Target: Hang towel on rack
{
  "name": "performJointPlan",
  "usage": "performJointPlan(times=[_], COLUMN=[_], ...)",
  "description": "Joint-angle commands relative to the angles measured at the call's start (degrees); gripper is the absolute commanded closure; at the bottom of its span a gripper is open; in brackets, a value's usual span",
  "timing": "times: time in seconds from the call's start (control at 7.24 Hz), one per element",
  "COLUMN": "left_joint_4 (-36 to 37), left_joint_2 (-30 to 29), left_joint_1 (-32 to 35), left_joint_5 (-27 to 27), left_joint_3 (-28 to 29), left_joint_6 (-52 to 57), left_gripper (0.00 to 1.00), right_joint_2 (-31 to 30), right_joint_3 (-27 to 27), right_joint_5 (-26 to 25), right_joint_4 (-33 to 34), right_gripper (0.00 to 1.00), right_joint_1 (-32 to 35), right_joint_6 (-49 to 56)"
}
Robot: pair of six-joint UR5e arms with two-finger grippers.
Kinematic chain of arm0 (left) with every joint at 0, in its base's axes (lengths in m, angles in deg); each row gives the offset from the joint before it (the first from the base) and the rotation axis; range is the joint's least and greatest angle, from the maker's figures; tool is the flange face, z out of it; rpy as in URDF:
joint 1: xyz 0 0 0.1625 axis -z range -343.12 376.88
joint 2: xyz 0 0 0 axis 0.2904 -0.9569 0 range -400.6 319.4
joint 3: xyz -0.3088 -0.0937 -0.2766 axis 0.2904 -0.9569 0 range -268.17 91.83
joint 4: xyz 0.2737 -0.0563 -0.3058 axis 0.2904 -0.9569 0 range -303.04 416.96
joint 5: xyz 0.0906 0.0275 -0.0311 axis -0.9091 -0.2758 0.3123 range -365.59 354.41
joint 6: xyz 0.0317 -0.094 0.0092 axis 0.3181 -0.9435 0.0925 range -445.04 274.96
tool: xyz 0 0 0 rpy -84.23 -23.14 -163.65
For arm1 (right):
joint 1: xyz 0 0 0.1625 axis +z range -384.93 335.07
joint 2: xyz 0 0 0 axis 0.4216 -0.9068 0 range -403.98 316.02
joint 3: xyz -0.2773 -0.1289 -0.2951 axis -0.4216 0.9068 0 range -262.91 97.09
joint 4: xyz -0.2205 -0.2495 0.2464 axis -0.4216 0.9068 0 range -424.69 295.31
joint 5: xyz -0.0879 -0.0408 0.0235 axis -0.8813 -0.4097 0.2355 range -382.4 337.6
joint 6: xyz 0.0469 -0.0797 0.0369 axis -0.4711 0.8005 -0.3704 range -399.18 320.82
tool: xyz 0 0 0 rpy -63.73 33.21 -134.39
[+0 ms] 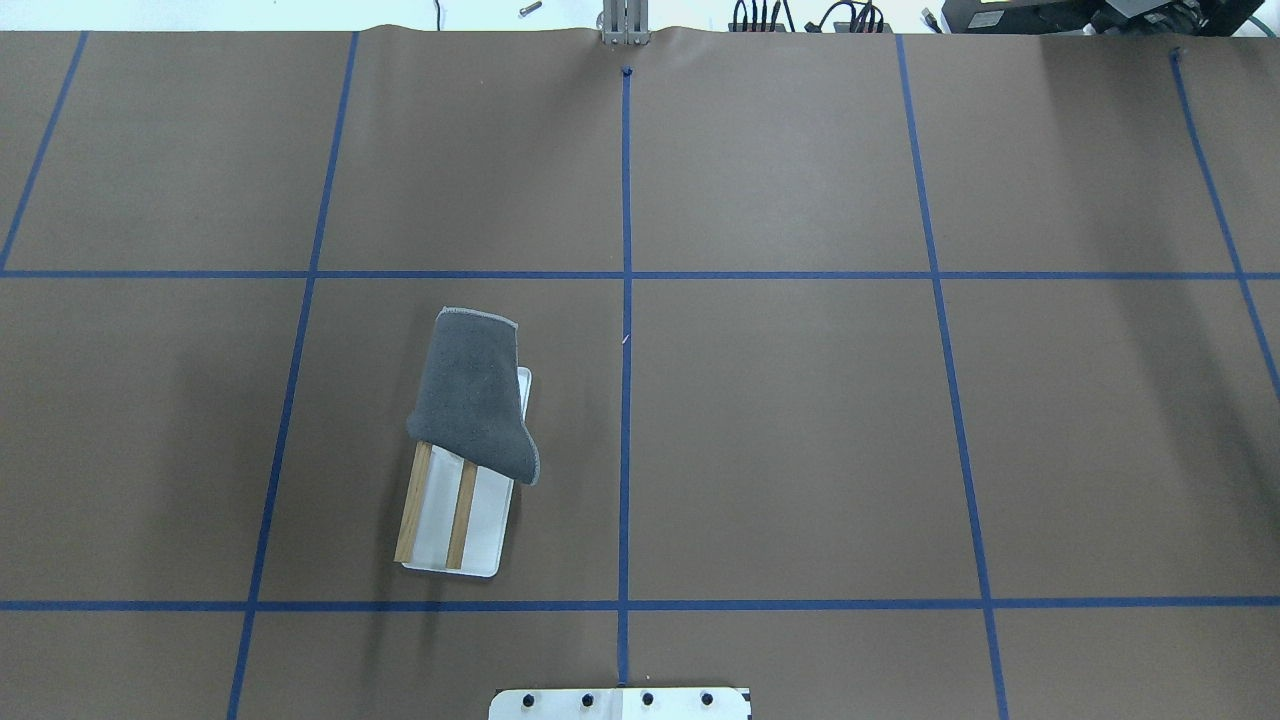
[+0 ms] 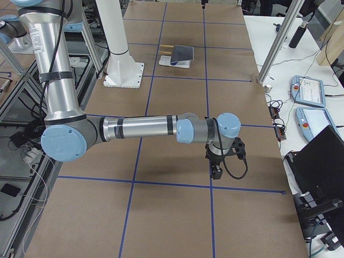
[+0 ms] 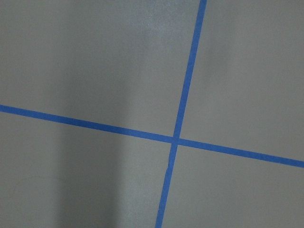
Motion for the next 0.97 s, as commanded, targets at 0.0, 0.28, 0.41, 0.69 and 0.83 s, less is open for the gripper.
performJointPlan(times=[0.0,0.28,0.41,0.69,0.83], left_joint_4=[2.26,-2.29,0.12,1.55,1.55], left_joint_2=[1.49,6.93,7.48,8.62,8.80], left_joint_1=[7.85,12.33,12.52,12.52,12.44], left_joint_5=[0.07,-0.10,-0.11,0.42,0.68], left_joint_3=[9.21,6.28,5.47,1.79,-0.06], left_joint_6=[10.35,10.09,10.09,4.26,1.24], left_gripper=[0.02,0.02,0.02,0.02,0.02], right_joint_2=[-0.07,0.02,0.02,0.19,0.19], right_joint_3=[0.04,-0.05,-0.05,-0.49,-0.58], right_joint_5=[-0.17,-1.48,-1.58,-2.45,-3.24], right_joint_4=[0.18,0.18,0.18,0.10,0.10], right_gripper=[0.00,0.00,0.00,0.00,0.00], right_joint_1=[0.66,0.75,0.75,0.75,0.75], right_joint_6=[0.09,0.09,0.09,0.18,0.26])
